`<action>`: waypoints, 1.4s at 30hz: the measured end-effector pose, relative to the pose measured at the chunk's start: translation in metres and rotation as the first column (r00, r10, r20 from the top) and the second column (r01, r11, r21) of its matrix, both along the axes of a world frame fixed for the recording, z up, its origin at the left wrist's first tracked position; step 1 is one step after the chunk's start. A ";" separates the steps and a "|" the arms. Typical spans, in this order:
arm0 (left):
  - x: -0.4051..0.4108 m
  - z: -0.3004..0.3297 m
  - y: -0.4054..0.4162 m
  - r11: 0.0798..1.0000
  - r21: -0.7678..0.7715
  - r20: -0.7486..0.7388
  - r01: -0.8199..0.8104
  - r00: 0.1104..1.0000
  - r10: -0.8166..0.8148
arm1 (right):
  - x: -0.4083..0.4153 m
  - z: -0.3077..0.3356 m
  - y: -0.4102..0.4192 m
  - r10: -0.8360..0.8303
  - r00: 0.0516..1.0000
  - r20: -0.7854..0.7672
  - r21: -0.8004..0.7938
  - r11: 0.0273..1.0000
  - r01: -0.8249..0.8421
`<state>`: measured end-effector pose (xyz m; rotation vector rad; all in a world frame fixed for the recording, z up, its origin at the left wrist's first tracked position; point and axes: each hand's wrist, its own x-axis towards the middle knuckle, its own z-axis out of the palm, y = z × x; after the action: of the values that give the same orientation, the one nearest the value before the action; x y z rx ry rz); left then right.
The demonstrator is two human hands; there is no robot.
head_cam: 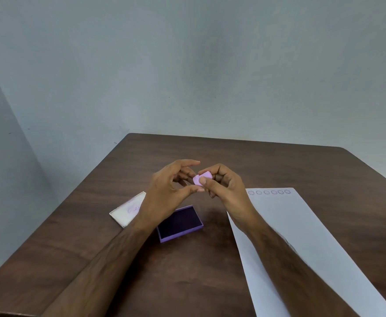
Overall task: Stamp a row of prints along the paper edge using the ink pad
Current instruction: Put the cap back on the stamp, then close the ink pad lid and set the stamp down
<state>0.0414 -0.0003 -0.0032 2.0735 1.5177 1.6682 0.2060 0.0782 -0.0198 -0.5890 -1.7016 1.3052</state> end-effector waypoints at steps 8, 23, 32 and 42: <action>-0.005 -0.004 0.000 0.999 0.011 -0.022 -0.032 0.999 0.032 | -0.005 -0.002 -0.002 -0.013 0.999 0.031 -0.034 0.999 0.014; -0.027 -0.011 0.008 0.985 -0.155 -0.038 -0.076 0.997 0.071 | -0.009 0.008 0.005 -0.242 0.888 0.391 0.162 0.968 0.193; -0.043 -0.023 0.009 0.961 -0.142 -0.124 -0.239 0.967 0.222 | -0.025 0.013 0.013 -0.320 0.663 0.677 0.306 0.941 0.142; -0.051 -0.023 0.006 0.913 -0.206 0.002 -0.351 0.933 0.359 | -0.025 0.032 0.011 -0.239 0.595 0.768 0.230 0.969 0.092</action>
<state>-0.0098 0.0052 -0.0257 1.7291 2.0542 1.5604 0.1806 0.0888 0.0123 -1.3419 -2.3617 0.7562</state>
